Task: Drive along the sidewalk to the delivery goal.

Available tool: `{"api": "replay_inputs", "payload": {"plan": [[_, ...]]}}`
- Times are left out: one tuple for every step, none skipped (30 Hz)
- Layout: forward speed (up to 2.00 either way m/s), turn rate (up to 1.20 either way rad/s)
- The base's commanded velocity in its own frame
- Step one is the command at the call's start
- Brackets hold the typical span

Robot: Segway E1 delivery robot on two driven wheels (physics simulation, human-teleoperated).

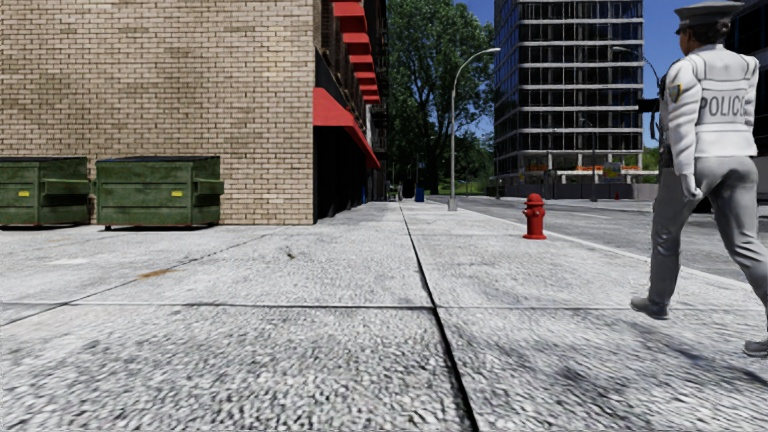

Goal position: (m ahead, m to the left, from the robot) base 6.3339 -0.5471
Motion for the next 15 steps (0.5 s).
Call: {"api": "replay_inputs", "payload": {"plan": [[1.73, 0.0], [1.72, 0.0], [1.72, 0.0], [1.71, 0.0], [1.69, 0.0], [1.67, 0.0], [1.65, 0.0], [1.65, 0.0], [1.65, 0.0], [1.63, 0.0], [1.63, 0.0], [1.59, 0.0], [1.59, 0.0], [1.47, 0.0], [1.33, 0.0]]}}
